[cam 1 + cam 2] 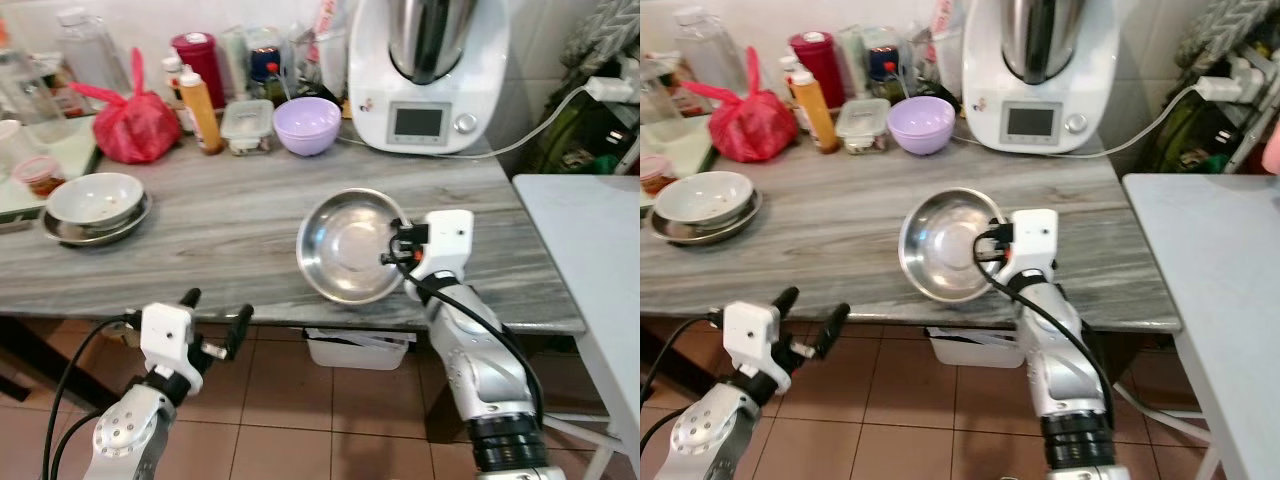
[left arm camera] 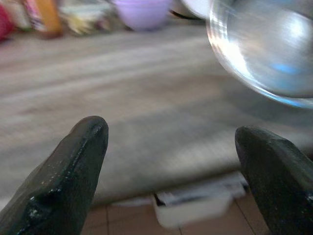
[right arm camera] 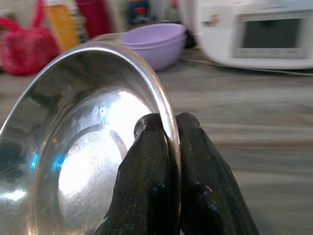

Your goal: Setting the table

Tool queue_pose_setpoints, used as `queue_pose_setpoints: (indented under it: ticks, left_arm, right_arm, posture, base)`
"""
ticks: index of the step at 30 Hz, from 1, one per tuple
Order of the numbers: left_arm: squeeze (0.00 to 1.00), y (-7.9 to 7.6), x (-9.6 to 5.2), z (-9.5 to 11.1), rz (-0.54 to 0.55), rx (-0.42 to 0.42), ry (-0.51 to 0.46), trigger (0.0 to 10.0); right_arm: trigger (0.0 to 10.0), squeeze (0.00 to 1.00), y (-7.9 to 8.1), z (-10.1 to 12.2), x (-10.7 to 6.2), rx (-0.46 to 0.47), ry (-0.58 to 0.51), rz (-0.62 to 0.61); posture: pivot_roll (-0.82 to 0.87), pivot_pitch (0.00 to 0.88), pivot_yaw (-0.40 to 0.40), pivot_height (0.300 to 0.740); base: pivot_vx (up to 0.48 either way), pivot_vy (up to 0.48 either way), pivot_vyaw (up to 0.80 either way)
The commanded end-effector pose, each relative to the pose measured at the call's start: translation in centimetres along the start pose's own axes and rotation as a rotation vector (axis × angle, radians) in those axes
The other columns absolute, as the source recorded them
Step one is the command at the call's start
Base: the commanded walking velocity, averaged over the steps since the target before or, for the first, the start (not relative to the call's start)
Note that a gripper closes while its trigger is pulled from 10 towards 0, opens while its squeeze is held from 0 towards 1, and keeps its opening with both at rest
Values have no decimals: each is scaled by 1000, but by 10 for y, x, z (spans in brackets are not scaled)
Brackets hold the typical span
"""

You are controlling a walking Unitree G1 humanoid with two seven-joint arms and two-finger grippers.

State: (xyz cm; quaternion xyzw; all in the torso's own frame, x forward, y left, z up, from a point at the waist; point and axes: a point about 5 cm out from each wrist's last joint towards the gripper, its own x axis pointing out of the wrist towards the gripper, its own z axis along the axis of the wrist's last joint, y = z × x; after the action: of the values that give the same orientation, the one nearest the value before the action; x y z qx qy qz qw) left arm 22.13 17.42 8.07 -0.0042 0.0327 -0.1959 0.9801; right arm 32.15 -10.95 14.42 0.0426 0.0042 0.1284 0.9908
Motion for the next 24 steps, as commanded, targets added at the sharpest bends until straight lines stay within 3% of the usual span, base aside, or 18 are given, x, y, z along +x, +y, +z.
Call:
queue_pose_setpoints:
  ticks: [1,4,16,24]
  left_arm:
    - [0,-3,0,5,-40,20,-1,10000]
    - [0,-4,-8,3,-109,38,30,10000]
    - [0,-6,-17,4,-160,51,66,10000]
    - [0,-8,-19,8,-169,49,60,10000]
  right_arm:
    - [10000,0,-1,3,3,12,-1,-2]
    - [10000,0,2,0,10,89,25,-6]
    - [10000,0,32,-11,33,271,109,41]
    - [10000,0,40,-22,38,331,170,41]
  posture:
    - [-82,73,78,740]
    - [-72,84,81,740]
    - [-39,103,85,740]
    - [-30,99,84,740]
  base:
    - [0,0,0]
    - [0,0,0]
    - [0,0,0]
    - [0,0,0]
